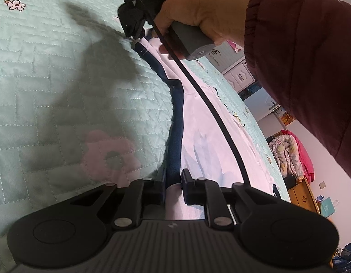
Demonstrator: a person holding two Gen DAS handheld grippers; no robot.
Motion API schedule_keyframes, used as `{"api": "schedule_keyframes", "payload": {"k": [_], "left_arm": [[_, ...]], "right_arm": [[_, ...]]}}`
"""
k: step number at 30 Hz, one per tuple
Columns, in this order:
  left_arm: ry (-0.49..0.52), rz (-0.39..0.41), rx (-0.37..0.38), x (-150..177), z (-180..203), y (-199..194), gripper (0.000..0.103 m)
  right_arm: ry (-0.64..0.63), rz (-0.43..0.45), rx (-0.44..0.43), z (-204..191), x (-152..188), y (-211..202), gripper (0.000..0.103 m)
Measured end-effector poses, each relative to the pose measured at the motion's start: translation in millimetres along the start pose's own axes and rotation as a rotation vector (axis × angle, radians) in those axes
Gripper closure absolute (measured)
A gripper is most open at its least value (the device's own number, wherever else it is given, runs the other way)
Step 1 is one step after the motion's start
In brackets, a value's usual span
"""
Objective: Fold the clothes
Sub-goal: 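Hold the hem corner with the right gripper and lift it while the left gripper holds the trim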
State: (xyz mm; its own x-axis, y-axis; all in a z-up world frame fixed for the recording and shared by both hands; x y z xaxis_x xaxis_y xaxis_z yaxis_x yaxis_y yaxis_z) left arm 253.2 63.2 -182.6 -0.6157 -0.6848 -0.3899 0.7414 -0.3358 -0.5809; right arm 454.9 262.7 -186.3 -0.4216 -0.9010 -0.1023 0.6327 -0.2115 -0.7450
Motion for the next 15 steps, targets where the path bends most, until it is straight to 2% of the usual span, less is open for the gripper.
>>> {"api": "schedule_keyframes", "payload": {"k": [4,8,15], "left_arm": [[-0.018,-0.018,0.0,-2.0,-1.8,3.0,0.091],[-0.03,-0.029,0.003,-3.8,-6.2,-0.8,0.091],[-0.034,-0.037,-0.002,-4.0,-7.2,-1.6,0.091]], "right_arm": [[-0.001,0.017,0.033,-7.6,-2.1,0.6,0.098],[0.052,0.041,-0.021,1.6,-0.7,0.4,0.097],[0.103,0.069,-0.061,12.5,0.6,2.0,0.097]]}}
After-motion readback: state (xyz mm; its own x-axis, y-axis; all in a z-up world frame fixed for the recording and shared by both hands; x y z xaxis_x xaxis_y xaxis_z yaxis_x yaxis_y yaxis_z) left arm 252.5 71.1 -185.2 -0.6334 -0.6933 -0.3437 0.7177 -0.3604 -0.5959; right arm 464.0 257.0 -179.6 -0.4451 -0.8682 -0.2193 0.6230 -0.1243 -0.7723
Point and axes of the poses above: each gripper's, at about its wrist camera, not at the fingertips, and y roughly the way its jaws point, z to its right, x to its underside, the point moved 7 cm from there along y, roughly the way its jaws point, and after that the axes turned 15 degrees about -z, right-handed, at the moved point
